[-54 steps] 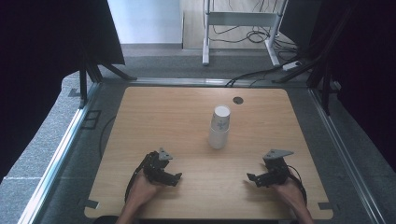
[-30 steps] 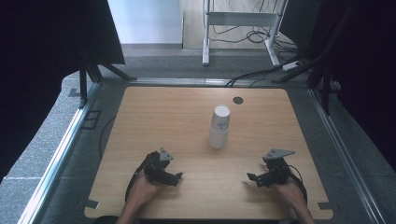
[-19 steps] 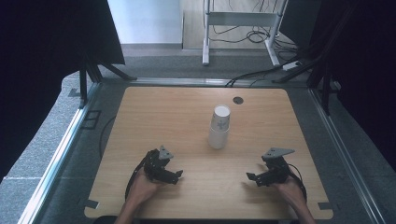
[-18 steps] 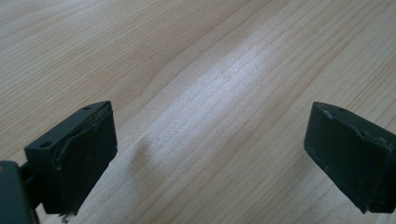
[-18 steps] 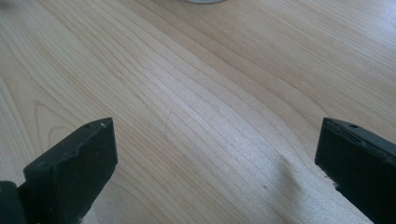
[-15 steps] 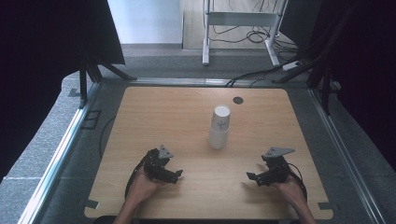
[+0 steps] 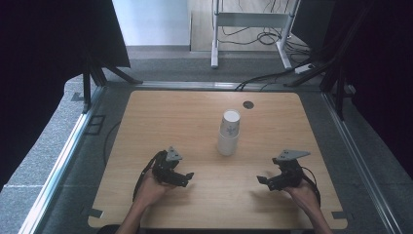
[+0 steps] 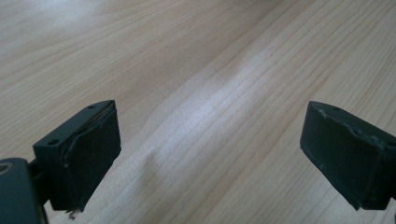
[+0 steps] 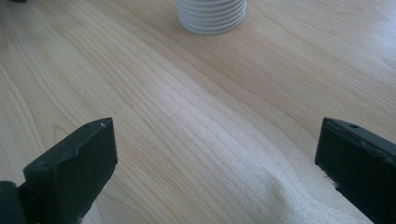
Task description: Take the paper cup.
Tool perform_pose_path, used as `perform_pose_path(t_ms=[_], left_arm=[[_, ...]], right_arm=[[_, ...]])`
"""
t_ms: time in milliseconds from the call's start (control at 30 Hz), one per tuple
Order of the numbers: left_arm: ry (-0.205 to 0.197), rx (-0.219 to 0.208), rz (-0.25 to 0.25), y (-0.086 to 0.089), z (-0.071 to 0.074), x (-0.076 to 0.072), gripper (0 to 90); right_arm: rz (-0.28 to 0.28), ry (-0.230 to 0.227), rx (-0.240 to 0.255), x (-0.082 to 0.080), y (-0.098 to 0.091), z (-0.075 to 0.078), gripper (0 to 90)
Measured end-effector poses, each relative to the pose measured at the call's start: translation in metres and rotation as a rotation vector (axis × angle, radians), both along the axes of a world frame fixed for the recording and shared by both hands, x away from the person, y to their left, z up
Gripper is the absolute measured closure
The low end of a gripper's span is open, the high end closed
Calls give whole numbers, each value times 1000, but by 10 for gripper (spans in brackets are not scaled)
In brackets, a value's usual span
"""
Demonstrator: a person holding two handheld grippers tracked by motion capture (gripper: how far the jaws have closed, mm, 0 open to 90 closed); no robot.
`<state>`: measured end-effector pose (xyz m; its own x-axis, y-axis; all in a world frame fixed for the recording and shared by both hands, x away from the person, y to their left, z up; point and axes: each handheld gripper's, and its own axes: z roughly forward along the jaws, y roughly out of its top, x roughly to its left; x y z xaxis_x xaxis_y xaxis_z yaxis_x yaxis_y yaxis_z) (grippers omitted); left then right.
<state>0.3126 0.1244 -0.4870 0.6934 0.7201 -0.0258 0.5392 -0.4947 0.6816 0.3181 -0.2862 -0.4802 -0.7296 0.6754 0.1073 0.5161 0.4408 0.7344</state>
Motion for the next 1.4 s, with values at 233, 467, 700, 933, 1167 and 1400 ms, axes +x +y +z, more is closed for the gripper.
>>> perform_pose_path(t_ms=[233,467,700,933,1167,1400], left_arm=[[-14,9,-14,-5,6,6,50],[-19,5,-32,-11,9,12,51],[-23,-1,-40,-16,11,17,50],[-21,-18,-52,-20,14,25,35],[-24,-13,-58,-25,15,32,35],[-22,-22,-67,-30,17,40,31]], right_arm=[[-3,18,27,2,2,5,0],[8,20,21,4,6,10,0],[17,18,6,7,9,15,0],[38,19,-19,14,15,27,0],[59,37,-37,21,20,39,0],[82,54,-70,29,26,48,0]])
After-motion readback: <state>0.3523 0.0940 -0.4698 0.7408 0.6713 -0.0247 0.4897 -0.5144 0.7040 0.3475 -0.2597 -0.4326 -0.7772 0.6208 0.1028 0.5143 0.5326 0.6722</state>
